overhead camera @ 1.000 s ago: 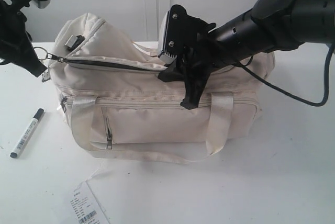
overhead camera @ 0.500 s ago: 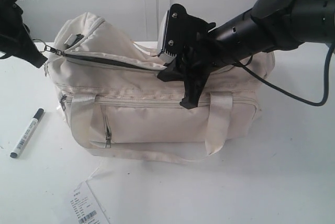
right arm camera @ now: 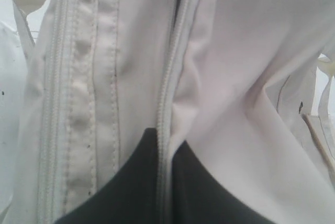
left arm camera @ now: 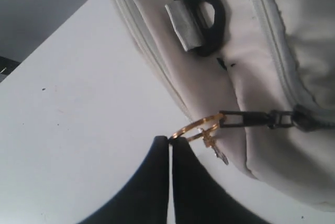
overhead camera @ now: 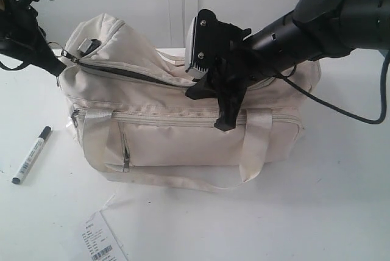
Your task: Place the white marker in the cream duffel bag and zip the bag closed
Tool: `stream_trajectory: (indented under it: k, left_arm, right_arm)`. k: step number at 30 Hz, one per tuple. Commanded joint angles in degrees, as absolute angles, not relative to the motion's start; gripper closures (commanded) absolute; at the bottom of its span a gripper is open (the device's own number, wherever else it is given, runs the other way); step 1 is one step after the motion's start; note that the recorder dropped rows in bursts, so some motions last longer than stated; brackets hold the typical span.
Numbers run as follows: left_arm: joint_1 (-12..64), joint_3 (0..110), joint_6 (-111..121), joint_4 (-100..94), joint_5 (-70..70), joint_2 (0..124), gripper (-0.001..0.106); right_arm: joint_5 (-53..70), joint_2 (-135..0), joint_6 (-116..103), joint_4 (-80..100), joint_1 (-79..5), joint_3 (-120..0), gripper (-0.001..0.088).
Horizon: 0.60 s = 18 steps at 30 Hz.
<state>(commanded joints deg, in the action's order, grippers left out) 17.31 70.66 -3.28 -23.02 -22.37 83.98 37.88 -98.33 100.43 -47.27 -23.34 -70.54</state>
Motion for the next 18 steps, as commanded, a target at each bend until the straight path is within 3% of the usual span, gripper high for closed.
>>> stream_trajectory:
  k: [18]
  left_arm:
    - [17.18,70.66,-3.39,-28.95,-17.72,86.09,0.105]
  right_arm:
    - [39.34,-97.87,101.64,-47.27,-23.34,-70.54,0.0868]
